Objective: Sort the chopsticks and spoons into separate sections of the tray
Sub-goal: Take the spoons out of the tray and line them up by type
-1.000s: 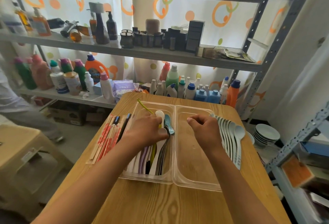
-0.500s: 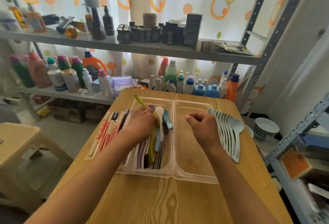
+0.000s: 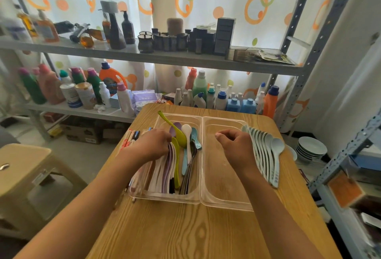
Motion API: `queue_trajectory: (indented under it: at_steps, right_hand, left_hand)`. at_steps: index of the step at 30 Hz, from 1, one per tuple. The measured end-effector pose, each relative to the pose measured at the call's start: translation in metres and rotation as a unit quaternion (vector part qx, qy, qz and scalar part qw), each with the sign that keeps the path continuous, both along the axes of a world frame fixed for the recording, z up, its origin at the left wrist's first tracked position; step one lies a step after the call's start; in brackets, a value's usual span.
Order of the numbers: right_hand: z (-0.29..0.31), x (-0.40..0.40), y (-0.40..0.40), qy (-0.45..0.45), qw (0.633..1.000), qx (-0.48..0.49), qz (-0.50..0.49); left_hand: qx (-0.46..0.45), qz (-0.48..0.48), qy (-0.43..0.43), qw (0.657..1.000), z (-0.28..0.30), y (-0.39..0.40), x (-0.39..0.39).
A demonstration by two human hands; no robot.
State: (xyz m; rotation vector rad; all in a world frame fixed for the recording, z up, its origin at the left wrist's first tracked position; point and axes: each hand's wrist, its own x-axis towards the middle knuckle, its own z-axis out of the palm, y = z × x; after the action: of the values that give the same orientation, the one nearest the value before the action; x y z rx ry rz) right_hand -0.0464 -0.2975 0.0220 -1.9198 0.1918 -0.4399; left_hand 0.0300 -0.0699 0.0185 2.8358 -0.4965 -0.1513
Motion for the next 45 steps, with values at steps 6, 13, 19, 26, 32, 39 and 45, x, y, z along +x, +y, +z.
queue_trajectory:
  at_steps: [6,13,19,26,32,39,45]
  right_hand:
    - [0.002,-0.004,0.006,-0.009,1.000,0.024,-0.010]
    - [-0.003,-0.008,0.015,-0.007,1.000,0.016,-0.004]
    - [-0.013,-0.011,0.032,-0.006,1.000,0.009,0.019]
    - [-0.003,-0.012,0.055,-0.024,0.997,-0.001,0.079]
    - [0.017,-0.029,0.070,-0.128,0.987,-0.063,0.080]
    - [0.015,-0.063,0.041,-0.195,0.957,-0.214,0.026]
    - [-0.001,-0.111,-0.003,-0.181,0.960,-0.211,-0.032]
  left_hand:
    - [-0.037,-0.018,0.028,0.999,0.006,0.002,0.000]
    - [-0.145,-0.057,-0.070,0.985,0.022,0.005,0.000]
    - [-0.183,-0.048,-0.101,0.977,0.030,0.011,-0.004]
    - [-0.242,-0.078,-0.185,0.949,0.074,0.012,-0.025]
    - [-0.276,-0.062,-0.232,0.931,0.098,0.001,-0.046]
    - [-0.328,-0.079,-0.156,0.928,0.097,-0.037,-0.077]
    - [-0.343,-0.147,-0.084,0.924,0.083,-0.097,-0.098]
